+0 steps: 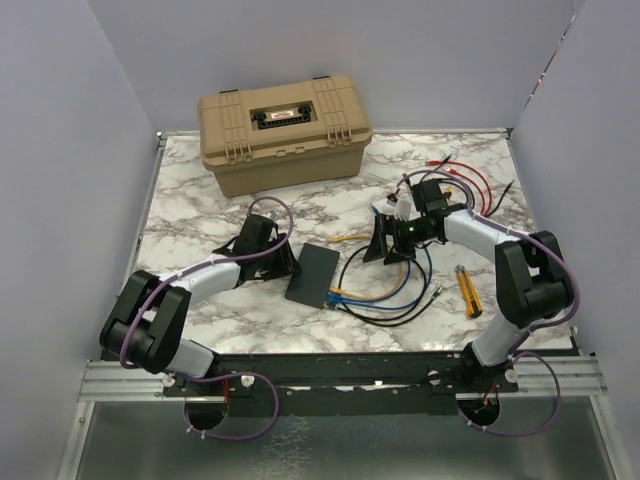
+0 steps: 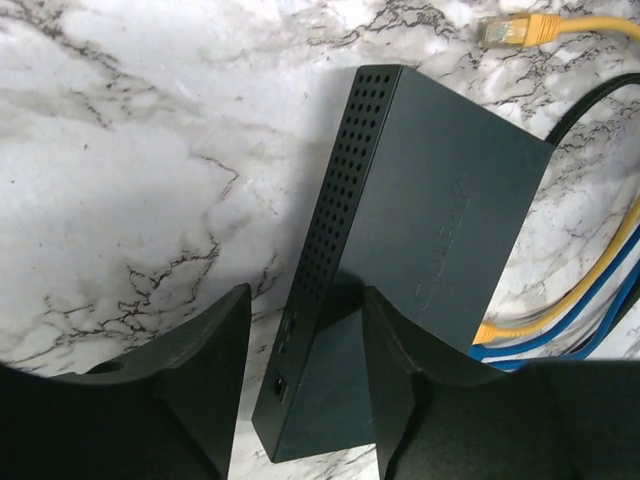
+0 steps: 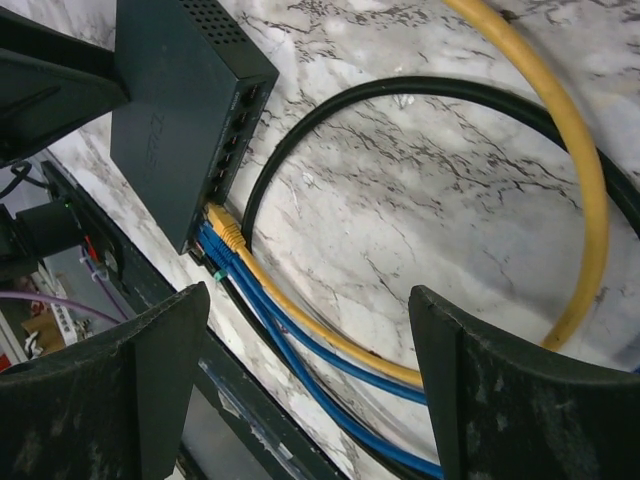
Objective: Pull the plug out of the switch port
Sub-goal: Place the connector at the center of the board, then pull the connector from the switch port.
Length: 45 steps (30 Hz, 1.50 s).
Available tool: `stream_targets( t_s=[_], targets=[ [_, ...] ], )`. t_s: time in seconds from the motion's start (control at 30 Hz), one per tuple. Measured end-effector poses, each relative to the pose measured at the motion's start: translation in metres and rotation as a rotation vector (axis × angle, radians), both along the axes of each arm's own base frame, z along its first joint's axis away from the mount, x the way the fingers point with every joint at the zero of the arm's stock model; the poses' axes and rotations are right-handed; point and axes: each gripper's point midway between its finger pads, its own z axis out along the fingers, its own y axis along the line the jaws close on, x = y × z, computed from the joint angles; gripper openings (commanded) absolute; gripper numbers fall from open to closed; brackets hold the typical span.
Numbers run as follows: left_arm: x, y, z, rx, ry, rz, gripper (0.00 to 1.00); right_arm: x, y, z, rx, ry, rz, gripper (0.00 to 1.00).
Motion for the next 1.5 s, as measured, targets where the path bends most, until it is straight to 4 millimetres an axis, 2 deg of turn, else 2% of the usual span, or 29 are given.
stream_targets(
  t_s=[0.2, 0.47, 0.67, 0.8, 1.1, 1.23, 1.5],
  targets=[
    [-0.007, 0.002, -0.003, -0.005, 0.006, 0.003, 0.56, -0.002, 0.020, -0.011, 0.017, 0.031, 0.048, 0.84],
    [-0.008, -0.004, -0.001, -0.040, -0.001, -0.019, 0.57, 0.010, 0.059, -0.021, 0.049, 0.061, 0.123, 0.84],
    [-0.009, -0.007, -0.001, -0.058, -0.003, -0.028, 0.57, 0.016, 0.087, -0.019, 0.091, 0.075, 0.172, 0.84],
    [-0.009, -0.008, 0.000, -0.065, -0.006, -0.032, 0.57, 0.016, 0.098, -0.015, 0.119, 0.087, 0.193, 0.84],
    [-0.009, -0.008, 0.000, -0.065, -0.007, -0.032, 0.57, 0.025, 0.106, -0.001, 0.152, 0.057, 0.206, 0.86],
    [-0.009, -0.006, -0.001, -0.055, -0.009, -0.026, 0.57, 0.027, 0.103, 0.002, 0.132, 0.040, 0.195, 0.86],
    [-0.011, -0.003, -0.001, -0.031, -0.004, -0.039, 0.57, 0.023, 0.088, 0.031, 0.140, -0.025, 0.168, 0.86]
  ],
)
